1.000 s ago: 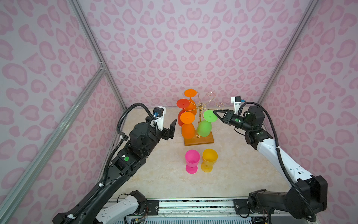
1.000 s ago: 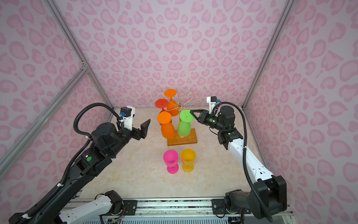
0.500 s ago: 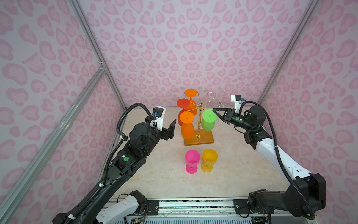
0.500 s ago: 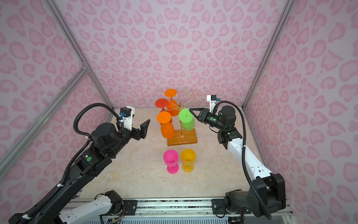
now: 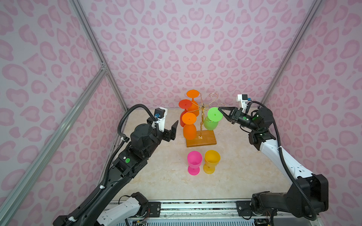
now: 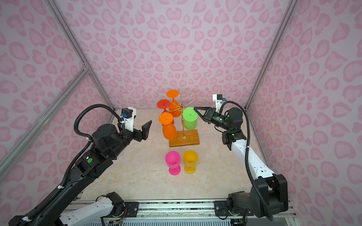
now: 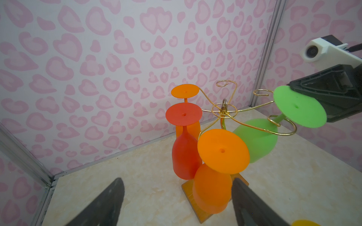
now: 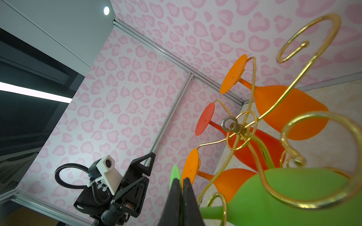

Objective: Take the wine glass off the wine glass rack
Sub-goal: 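Close the right gripper on the green glass's foot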

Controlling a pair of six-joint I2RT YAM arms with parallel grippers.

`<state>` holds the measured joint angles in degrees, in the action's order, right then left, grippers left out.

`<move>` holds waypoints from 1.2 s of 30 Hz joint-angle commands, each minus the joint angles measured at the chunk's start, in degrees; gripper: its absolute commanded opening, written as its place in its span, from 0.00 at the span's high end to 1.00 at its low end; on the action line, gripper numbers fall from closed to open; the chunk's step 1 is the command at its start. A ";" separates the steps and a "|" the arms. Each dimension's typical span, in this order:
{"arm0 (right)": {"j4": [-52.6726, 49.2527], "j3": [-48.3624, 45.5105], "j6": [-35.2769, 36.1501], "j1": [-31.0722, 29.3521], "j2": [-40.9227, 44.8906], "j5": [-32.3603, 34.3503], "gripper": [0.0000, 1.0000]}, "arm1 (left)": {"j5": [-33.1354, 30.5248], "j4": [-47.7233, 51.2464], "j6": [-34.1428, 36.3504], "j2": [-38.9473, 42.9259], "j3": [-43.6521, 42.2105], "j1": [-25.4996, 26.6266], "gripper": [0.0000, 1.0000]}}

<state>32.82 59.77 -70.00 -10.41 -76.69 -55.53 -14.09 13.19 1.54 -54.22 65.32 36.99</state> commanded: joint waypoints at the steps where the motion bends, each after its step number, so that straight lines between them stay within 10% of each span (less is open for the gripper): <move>1: 1.87 -0.89 -0.87 -0.04 0.35 -1.35 1.00 | 0.46 -1.81 -0.38 -0.10 -0.02 -0.17 0.13; 36: -27.28 8.88 20.95 -5.66 1.73 6.37 1.00 | 1.52 -1.68 -0.84 -1.16 -0.34 -0.74 0.14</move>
<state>5.06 68.14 -50.30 -15.79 -74.48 -49.54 -12.43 13.21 1.15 -55.46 65.21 36.42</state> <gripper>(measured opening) 0.049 0.857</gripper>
